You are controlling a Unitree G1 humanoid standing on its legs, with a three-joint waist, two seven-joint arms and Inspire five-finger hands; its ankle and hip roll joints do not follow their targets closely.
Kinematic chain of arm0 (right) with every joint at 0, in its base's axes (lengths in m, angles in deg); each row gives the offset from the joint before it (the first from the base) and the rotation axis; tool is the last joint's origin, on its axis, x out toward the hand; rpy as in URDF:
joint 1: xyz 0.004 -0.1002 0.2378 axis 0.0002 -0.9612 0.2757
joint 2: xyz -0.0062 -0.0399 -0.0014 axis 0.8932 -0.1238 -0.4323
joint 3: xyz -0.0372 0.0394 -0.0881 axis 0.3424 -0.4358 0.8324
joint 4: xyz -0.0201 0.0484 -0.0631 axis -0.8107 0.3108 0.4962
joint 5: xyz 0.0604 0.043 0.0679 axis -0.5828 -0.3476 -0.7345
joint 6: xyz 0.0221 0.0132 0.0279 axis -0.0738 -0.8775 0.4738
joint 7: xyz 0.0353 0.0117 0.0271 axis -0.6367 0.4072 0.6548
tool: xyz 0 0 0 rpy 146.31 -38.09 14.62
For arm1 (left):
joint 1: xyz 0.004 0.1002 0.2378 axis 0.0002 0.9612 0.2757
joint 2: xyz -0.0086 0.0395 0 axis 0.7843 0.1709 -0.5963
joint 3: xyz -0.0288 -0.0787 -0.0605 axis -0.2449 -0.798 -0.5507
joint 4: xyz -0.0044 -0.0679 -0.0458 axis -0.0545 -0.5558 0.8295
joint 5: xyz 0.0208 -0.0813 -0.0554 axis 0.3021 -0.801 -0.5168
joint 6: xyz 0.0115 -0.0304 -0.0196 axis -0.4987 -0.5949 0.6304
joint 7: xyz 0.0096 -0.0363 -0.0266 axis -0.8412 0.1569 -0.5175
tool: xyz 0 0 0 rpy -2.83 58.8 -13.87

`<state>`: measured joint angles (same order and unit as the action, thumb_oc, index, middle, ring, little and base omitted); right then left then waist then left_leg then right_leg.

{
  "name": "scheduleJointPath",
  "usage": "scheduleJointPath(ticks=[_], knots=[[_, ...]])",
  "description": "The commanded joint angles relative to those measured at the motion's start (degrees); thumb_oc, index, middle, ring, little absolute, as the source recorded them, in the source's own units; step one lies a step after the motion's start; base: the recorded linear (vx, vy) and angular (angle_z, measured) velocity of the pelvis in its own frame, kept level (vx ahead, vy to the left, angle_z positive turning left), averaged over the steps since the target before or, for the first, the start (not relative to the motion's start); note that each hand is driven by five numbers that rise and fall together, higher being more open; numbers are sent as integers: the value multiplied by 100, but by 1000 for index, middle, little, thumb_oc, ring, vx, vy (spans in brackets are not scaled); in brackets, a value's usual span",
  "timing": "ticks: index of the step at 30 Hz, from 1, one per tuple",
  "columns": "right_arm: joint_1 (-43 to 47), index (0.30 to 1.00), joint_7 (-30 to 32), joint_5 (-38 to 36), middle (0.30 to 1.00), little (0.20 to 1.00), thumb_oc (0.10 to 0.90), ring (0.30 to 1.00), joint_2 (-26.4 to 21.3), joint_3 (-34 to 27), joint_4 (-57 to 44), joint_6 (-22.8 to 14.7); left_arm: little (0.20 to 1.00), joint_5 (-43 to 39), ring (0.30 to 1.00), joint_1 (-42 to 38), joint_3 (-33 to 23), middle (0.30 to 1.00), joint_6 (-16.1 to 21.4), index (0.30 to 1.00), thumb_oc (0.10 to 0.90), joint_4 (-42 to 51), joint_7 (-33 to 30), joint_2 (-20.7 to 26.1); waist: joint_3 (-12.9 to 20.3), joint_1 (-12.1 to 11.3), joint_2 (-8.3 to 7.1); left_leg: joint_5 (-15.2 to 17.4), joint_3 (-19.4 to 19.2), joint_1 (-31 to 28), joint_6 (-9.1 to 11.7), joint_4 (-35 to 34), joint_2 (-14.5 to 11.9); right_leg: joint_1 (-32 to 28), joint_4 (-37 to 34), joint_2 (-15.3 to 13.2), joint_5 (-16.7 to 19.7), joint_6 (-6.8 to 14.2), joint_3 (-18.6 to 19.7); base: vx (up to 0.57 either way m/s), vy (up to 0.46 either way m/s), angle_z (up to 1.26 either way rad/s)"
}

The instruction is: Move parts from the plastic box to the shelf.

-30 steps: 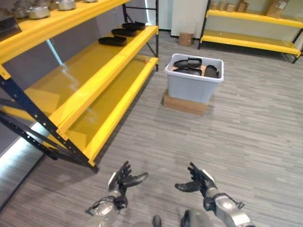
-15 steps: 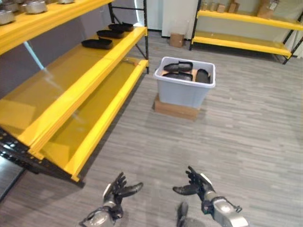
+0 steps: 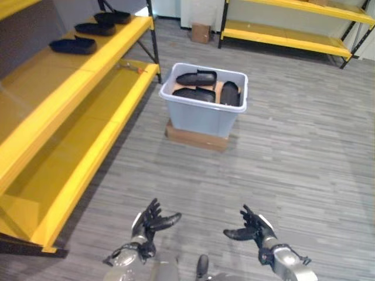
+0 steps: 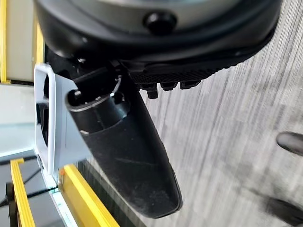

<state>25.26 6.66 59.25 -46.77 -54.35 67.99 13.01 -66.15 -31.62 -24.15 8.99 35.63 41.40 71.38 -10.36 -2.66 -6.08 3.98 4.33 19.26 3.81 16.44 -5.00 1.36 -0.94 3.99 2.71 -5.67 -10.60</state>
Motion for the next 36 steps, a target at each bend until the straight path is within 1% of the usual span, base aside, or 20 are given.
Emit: scheduleJointPath(ticks=[1,2,3,4,5,8,10,17,18,21,23,24,25,26,27,29,32,33,34,36], knots=[[106,1000,19,-24,1000,1000,900,1000,-80,-263,-573,-526,1000,218,1000,-106,-6,1000,422,1000,900,563,58,214,51,-251,277,-1401,290,-590,-97,-1538,-43,-138,133,-540,-294,806,210,250,198,-66],[84,1000,12,-36,1000,1000,900,1000,-62,-298,-583,-527,1000,280,1000,-113,-21,1000,418,1000,900,586,72,229,75,-259,321,-1483,425,-571,-61,-1738,-59,-211,167,-547,-372,828,284,304,258,-71],[69,1000,-14,-37,1000,1000,900,1000,-63,-318,-583,-510,1000,302,1000,-121,-29,1000,403,1000,900,588,82,226,87,-249,350,-1517,414,-610,-37,-1663,-63,-246,221,-559,-394,829,317,230,261,-46],[23,1000,-58,-25,1000,1000,900,1000,-30,-326,-574,-479,1000,347,1000,-166,-9,1000,405,1000,900,558,88,221,138,-228,383,-1361,408,-791,-98,-1740,-45,-285,325,-581,-472,879,392,209,257,-46],[-10,1000,-87,-10,1000,1000,900,1000,25,-326,-573,-459,1000,367,1000,-190,-3,1000,413,1000,900,519,97,220,210,-204,400,-1364,411,-906,-99,-1815,-33,-328,356,-604,-501,886,421,297,359,-51],[-144,1000,-149,-36,1000,1000,900,1000,135,-367,-608,-403,1000,436,1000,-207,82,1000,403,1000,900,538,163,277,357,-112,366,-1169,232,-1095,-212,-1661,117,-398,463,-769,-523,976,524,182,222,-55],[-179,1000,-171,-55,1000,1000,900,1000,234,-393,-641,-390,1000,565,1000,-226,144,1000,381,1000,900,614,172,356,416,-37,348,-865,43,-1141,-365,-1428,299,-396,640,-982,-536,1115,620,209,351,-19],[-125,1000,-230,14,1000,1000,900,1000,320,-353,-647,-359,1000,647,1000,-301,194,1000,365,1000,900,717,185,475,453,38,404,-551,-125,-1320,-622,-1301,587,-165,1129,-1208,-348,1299,891,107,229,-13],[-106,1000,-253,17,1000,1000,900,1000,365,-348,-594,-361,1000,738,1000,-372,201,1000,361,1000,900,689,195,525,390,68,418,-425,-143,-1326,-719,-1137,675,68,1681,-1275,-171,1319,938,47,193,-1],[-138,1000,-276,15,1000,1000,900,1000,422,-347,-605,-385,1000,890,1000,-411,224,1000,346,1000,900,739,202,570,266,131,490,-291,-181,-1518,-887,-1065,773,471,2723,-1328,382,1278,945,81,228,5],[-196,1000,-279,62,1000,1000,900,1000,437,-345,-612,-388,1000,940,1000,-381,240,1000,323,1000,900,779,239,596,155,173,605,-171,-284,-1822,-996,-1096,775,827,3439,-1446,497,1226,629,132,245,6],[-196,1000,-279,62,1000,1000,900,1000,437,-345,-613,-388,1000,940,1000,-381,240,1000,322,1000,900,779,239,596,149,174,601,-169,-284,-1829,-996,-1096,781,826,3452,-1451,488,1226,631,190,199,-9],[-216,1000,-291,52,1000,1000,900,1000,431,-350,-612,-370,1000,945,1000,-340,229,1000,305,1000,900,761,286,556,139,238,632,-122,-276,-2012,-1017,-1146,815,1064,3362,-1263,345,1187,530,109,69,-16],[-217,1000,-291,52,1000,1000,900,1000,429,-349,-612,-370,1000,945,1000,-338,228,1000,306,1000,900,761,287,554,131,238,633,-115,-276,-2027,-1015,-1149,814,1053,3370,-1262,332,1185,529,160,87,-22],[-216,1000,-300,29,1000,1000,900,1000,420,-347,-611,-372,1000,926,1000,-333,213,1000,318,1000,900,746,298,545,123,263,624,-110,-264,-2087,-1019,-1176,846,1180,3126,-1153,256,1170,482,107,19,-4],[-207,1000,-286,9,1000,1000,900,1000,390,-359,-635,-383,1000,887,1000,-313,181,1000,322,1000,900,711,298,512,124,278,580,-33,-273,-2204,-991,-1219,903,1234,2402,-1148,221,1179,295,171,1,6],[-132,1000,-249,40,1000,1000,900,1000,357,-366,-598,-384,1000,843,1000,-327,153,1000,335,1000,900,663,309,451,103,326,541,97,-260,-2390,-901,-1285,915,1307,1091,-1255,522,1316,210,178,-40,2],[-132,1000,-248,41,1000,1000,900,1000,355,-366,-598,-384,1000,843,1000,-327,153,1000,335,1000,900,663,309,448,92,326,559,107,-258,-2410,-899,-1287,897,1270,1052,-1236,539,1315,199,230,-56,18],[-110,1000,-239,63,1000,1000,900,1000,337,-364,-637,-372,1000,849,1000,-352,130,1000,366,1000,900,636,302,432,53,361,527,187,-190,-2528,-850,-1299,908,1302,555,-1263,766,1415,290,245,-63,19],[-94,1000,-228,107,1000,1000,900,1000,326,-373,-639,-375,1000,910,1000,-389,108,1000,391,1000,900,603,310,419,50,380,480,301,-122,-2635,-796,-1294,899,1290,162,-1284,925,1487,387,319,-94,19]])
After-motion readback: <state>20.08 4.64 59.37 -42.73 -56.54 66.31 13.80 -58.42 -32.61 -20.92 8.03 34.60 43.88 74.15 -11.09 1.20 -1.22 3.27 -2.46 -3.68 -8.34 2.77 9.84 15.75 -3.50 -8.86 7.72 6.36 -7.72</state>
